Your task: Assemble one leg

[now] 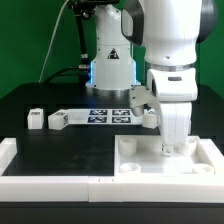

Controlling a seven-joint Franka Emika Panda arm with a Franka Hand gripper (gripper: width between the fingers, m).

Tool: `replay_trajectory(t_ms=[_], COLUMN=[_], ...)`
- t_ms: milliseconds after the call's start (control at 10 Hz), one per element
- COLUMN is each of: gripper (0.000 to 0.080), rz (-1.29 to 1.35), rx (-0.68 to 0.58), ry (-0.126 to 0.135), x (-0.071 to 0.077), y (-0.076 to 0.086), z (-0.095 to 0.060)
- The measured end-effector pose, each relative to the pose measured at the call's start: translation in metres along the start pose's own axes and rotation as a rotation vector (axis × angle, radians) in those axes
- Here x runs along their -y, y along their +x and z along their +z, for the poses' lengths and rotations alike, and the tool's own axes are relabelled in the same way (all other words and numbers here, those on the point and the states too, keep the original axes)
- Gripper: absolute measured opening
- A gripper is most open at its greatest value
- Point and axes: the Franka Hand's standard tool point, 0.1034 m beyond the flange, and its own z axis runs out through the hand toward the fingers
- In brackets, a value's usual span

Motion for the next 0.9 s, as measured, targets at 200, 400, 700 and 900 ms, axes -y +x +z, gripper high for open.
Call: replay_trajectory(t_ms=[200, 400, 700, 900], gripper=[0.0642, 0.0648, 0.0648, 0.0648], rz=[0.0, 0.007, 0.087, 0.129], rx=[0.0, 0.002, 0.029, 0.049], ry=[0.0, -0.001, -0.019, -0.046], x=[0.0, 0.001, 0.033, 0.059], y=[0.0, -0.001, -0.003, -0.008], z=[0.0, -0.002, -0.033, -0.059])
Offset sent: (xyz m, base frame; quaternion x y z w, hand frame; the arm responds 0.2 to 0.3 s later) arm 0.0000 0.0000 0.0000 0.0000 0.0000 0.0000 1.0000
